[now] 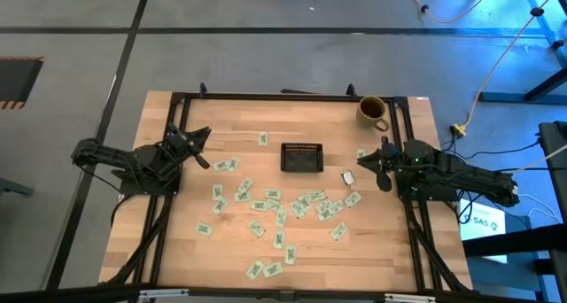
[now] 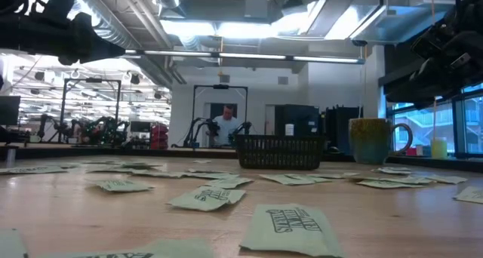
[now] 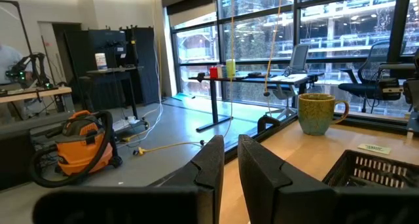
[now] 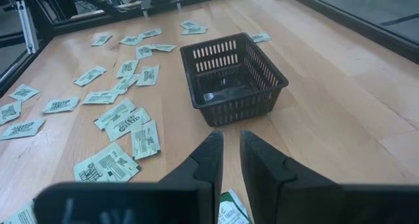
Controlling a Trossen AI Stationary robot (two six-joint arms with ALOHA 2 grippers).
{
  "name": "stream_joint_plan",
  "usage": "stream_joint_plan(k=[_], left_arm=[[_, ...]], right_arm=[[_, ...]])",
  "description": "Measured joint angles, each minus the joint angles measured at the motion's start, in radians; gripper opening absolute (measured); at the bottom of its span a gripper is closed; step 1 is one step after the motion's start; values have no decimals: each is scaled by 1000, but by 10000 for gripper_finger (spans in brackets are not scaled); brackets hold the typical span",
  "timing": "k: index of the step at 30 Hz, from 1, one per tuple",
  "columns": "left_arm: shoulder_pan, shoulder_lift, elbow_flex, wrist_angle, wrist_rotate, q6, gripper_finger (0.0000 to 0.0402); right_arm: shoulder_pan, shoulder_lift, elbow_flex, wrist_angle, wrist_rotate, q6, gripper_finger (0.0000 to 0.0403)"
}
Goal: Pick and place Stevia / Truvia into bins
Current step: Put the truvia packet into the black basket
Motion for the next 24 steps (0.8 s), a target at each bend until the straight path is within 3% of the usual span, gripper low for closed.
stream_joint_plan(k=[12, 17, 24], left_arm=[[0, 0, 0, 0, 0, 0, 42], [0, 0, 0, 0, 0, 0, 42], [0, 0, 0, 0, 0, 0, 38]], right_arm=[[0, 0, 0, 7, 0, 7, 57], [0, 0, -8, 69, 0, 135, 57], [6, 0, -28, 181, 0, 167, 57]])
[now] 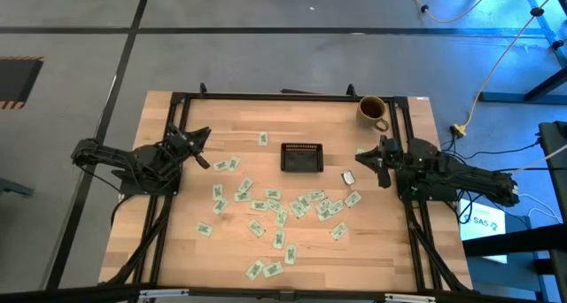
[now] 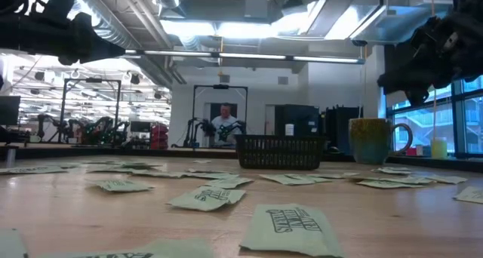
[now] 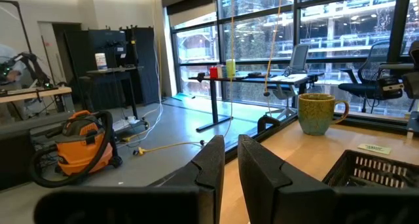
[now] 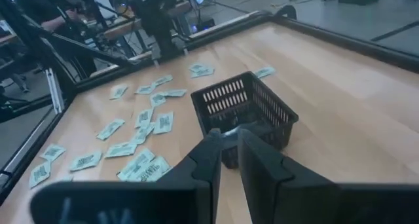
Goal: Pick and place Stevia / Truvia into bins
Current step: Put the truvia packet into the black basket
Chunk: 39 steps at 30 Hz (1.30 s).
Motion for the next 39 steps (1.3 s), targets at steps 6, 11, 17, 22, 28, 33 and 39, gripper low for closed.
stream_joint_plan(k=[6, 11, 17, 22, 28, 33, 39], left_arm=[[0, 0, 0, 0, 0, 0, 41], [0, 0, 0, 0, 0, 0, 42], [0, 0, 0, 0, 0, 0, 40], [0, 0, 0, 0, 0, 0, 40], [0, 0, 0, 0, 0, 0, 42], [0, 0, 0, 0, 0, 0, 38], [0, 0, 0, 0, 0, 0, 41]], right_arm=[[6, 0, 0, 28, 0, -5, 57], [6, 0, -1, 54, 0, -23, 57], [5, 0, -1, 52, 8, -17, 57], [5, 0, -1, 37, 8, -3, 57], [5, -1, -2, 102, 9, 120, 57], [4, 5, -2, 204, 31, 56, 57], [4, 143, 94, 164, 157, -13, 57]])
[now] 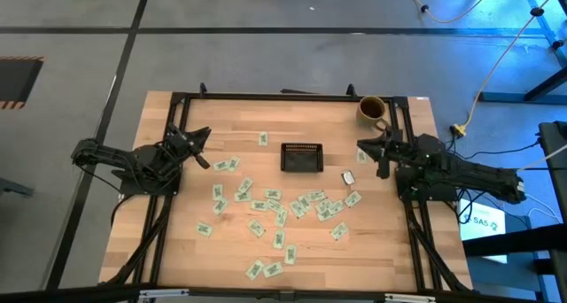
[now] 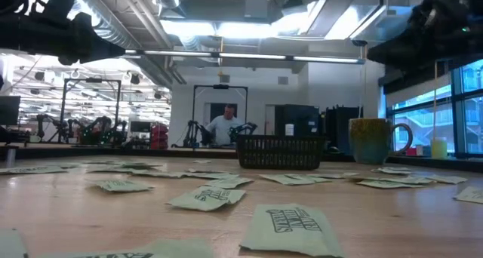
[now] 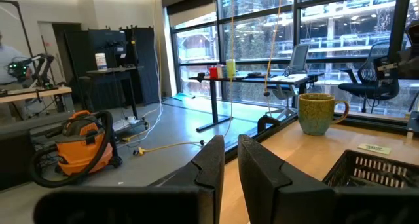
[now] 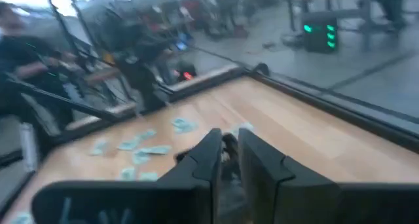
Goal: Pick and place Stevia / Truvia into bins
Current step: Put the truvia packet into the black basket
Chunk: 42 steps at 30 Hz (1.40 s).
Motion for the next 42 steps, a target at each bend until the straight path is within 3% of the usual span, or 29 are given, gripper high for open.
stream_joint_plan(k=[4, 12, 20, 25, 33, 42], left_arm=[[0, 0, 0, 0, 0, 0, 42], [0, 0, 0, 0, 0, 0, 38], [0, 0, 0, 0, 0, 0, 43], [0, 0, 0, 0, 0, 0, 41], [0, 0, 0, 0, 0, 0, 40], [0, 0, 0, 0, -1, 63, 41]], right_arm=[[0, 209, 122, -135, 58, 40, 57], [18, 672, 340, -510, 62, 212, 57], [77, 985, 410, -576, 61, 373, 57], [89, 1071, 420, -575, 61, 382, 57], [89, 1093, 420, -574, 40, 410, 63], [89, 1093, 420, -573, 17, 373, 140]])
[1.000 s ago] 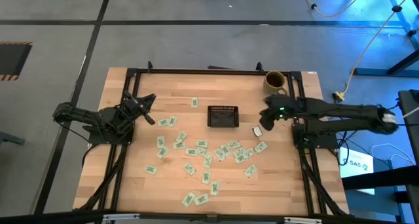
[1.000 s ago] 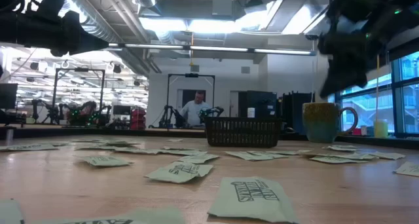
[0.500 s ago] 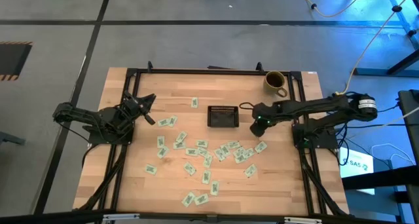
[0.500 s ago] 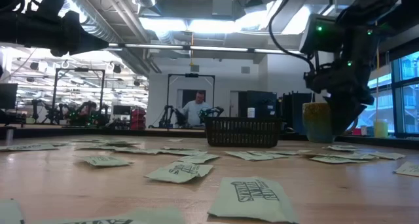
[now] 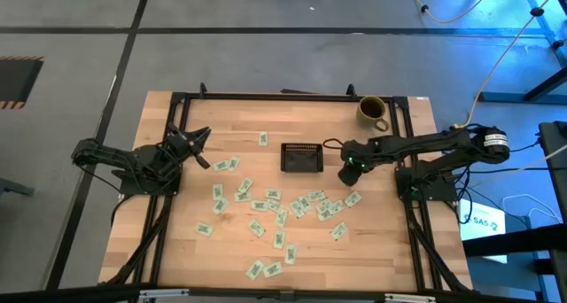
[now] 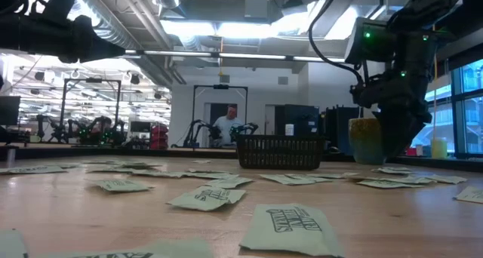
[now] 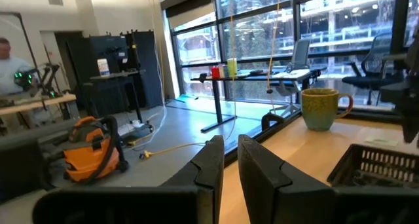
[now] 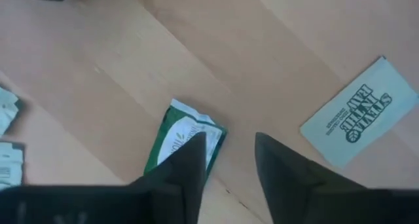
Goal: Pick and place Stevia / Truvia into bins
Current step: Put the truvia packet into the black basket
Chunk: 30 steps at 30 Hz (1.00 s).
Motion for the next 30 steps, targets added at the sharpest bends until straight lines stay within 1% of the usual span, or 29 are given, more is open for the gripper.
stream_joint_plan(k=[4, 9, 19, 30], left_arm=[[0, 0, 0, 0, 0, 16, 39], [0, 0, 0, 0, 0, 16, 40], [0, 0, 0, 0, 0, 16, 38], [0, 0, 0, 0, 0, 16, 41]], right_arm=[[0, 0, 0, 8, 0, 12, 152], [0, 21, 0, 28, 0, 50, 146], [3, 156, 5, 63, 6, 46, 109], [3, 163, 3, 54, 5, 76, 58]])
